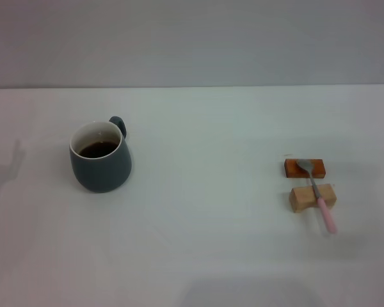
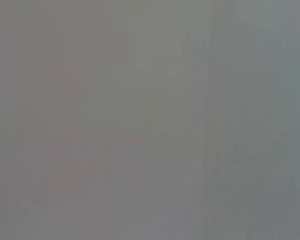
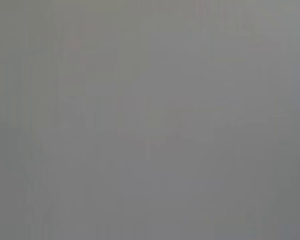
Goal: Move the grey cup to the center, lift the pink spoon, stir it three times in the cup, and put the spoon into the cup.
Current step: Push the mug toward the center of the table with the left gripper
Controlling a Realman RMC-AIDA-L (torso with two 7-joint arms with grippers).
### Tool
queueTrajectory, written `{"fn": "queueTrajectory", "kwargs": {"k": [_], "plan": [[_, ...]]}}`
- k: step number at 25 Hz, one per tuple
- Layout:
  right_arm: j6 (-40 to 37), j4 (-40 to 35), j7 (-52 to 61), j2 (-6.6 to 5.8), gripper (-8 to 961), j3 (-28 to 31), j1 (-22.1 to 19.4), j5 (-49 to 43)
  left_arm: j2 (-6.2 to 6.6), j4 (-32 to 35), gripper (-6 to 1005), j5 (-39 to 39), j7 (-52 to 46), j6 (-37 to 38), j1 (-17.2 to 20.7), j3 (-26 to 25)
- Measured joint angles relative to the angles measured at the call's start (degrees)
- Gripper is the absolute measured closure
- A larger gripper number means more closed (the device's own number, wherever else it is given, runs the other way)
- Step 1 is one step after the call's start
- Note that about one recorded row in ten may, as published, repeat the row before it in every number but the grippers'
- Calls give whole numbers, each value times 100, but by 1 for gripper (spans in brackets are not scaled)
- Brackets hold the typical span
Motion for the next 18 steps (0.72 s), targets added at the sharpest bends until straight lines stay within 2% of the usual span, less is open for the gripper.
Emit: {"fn": "queueTrajectory", "kwargs": {"k": [7,18], "plan": [[-1,23,3,3,278,-10,16,5,-16,10,163,-22,-1,-6,84,267],[-12,81,7,3,278,-74,-21,9,-23,-6,180,-6,-6,-40,97,424]]}}
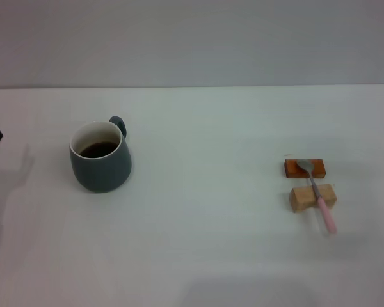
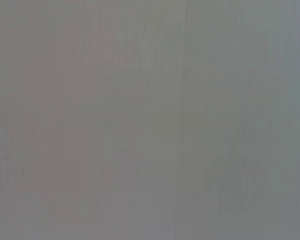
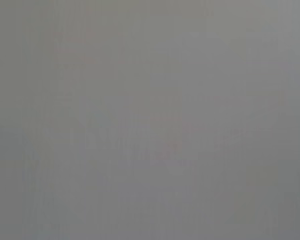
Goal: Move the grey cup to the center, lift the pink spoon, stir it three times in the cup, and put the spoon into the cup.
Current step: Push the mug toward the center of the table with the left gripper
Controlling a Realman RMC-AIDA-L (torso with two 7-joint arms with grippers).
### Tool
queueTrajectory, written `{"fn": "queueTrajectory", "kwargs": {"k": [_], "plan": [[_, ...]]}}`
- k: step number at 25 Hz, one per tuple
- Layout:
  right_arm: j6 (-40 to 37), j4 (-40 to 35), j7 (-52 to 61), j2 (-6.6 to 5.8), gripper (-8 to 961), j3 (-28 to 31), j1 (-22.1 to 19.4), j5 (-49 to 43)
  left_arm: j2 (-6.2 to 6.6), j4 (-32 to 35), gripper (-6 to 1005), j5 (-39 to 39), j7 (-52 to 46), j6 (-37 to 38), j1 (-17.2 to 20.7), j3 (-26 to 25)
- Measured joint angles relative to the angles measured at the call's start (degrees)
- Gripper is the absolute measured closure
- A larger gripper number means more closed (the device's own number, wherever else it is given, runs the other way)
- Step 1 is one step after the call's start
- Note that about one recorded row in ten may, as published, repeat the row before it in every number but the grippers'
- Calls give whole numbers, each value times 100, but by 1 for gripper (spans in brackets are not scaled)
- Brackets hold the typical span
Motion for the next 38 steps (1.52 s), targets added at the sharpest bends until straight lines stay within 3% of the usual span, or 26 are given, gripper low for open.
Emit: {"fn": "queueTrajectory", "kwargs": {"k": [7,10,15,31,38], "plan": [[-19,118,2,-1,278,-40,-93,0,-13,32,190,10,3,-366,-54,254],[-56,187,3,-6,278,-79,-152,0,-15,53,405,11,36,-469,-91,436],[-84,362,4,-9,278,-131,-312,-17,-17,59,679,11,42,-629,-169,752],[-106,671,4,-17,278,-228,-600,-43,-9,219,1001,15,49,-1164,-470,1785],[-106,701,3,-27,277,-295,-634,-45,-5,387,1001,15,43,-1131,-429,2346]]}}
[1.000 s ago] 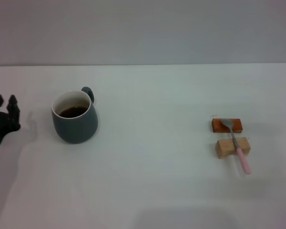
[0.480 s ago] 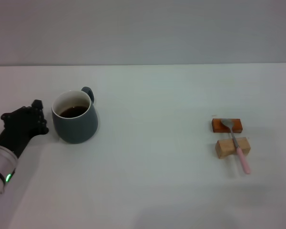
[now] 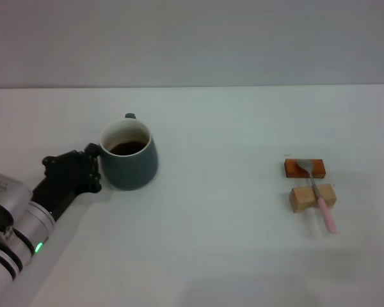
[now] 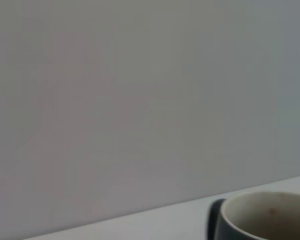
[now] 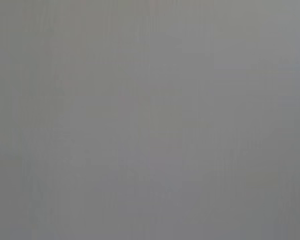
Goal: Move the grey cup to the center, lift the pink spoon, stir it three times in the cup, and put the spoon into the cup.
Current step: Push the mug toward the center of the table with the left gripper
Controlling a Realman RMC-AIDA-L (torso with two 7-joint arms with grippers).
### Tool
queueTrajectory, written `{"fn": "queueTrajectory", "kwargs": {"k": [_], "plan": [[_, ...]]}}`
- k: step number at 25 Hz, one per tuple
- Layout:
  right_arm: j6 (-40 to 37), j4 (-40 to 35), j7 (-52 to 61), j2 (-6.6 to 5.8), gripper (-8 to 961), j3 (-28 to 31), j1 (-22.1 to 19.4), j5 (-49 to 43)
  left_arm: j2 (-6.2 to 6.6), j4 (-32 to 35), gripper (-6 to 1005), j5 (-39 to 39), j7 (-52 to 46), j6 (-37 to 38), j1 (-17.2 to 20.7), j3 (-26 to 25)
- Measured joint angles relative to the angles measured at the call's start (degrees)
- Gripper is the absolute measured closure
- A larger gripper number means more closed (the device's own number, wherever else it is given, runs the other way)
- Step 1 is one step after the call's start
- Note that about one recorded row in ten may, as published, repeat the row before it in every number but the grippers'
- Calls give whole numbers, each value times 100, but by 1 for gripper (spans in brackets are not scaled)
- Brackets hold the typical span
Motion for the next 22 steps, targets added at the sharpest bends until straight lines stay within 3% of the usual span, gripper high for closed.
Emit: {"fn": "queueTrajectory", "kwargs": {"k": [5,11,16,22], "plan": [[1,45,0,0,277,-30,-5,0,11,217,1001,-3,6,37,123,262],[4,165,-33,0,277,-68,-83,0,22,249,1001,-59,-40,-13,78,-86],[5,275,-34,0,277,-70,-192,0,36,244,1001,-55,-45,-322,-157,-478],[-13,468,-43,7,277,-70,-371,1,11,203,1001,-12,-16,-1033,-601,-545]]}}
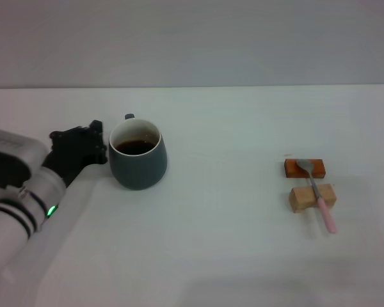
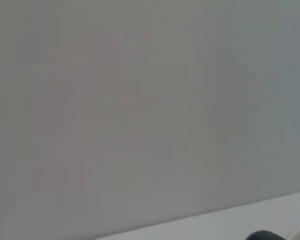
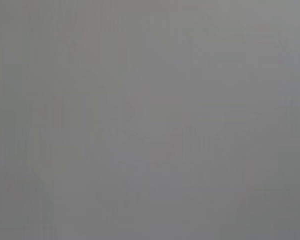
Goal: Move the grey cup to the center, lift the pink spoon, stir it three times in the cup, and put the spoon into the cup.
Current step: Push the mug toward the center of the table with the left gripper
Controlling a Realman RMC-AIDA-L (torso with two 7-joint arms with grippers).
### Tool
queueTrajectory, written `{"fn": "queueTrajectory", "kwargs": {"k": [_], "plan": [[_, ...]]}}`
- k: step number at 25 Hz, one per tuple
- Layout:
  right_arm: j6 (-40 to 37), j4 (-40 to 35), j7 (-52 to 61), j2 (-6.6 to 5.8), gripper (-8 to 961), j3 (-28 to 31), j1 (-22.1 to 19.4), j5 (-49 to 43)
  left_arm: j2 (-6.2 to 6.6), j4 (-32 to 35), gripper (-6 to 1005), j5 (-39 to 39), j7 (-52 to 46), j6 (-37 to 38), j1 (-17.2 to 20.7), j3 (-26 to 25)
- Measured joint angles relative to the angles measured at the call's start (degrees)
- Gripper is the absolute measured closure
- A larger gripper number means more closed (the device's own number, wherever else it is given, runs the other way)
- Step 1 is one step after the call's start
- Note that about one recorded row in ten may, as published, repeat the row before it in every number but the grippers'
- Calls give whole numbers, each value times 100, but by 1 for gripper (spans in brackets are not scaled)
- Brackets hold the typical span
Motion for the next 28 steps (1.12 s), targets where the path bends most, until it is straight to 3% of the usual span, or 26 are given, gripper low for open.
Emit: {"fn": "queueTrajectory", "kwargs": {"k": [18,20,28], "plan": [[5,63,-9,-7,277,3,26,0,-20,226,1001,179,-35,-17,67,615],[5,61,-9,-7,277,0,28,0,-9,516,1001,262,-129,219,319,1060],[-6,60,-9,-7,278,-50,6,0,-13,672,1001,323,-470,334,456,1352]]}}
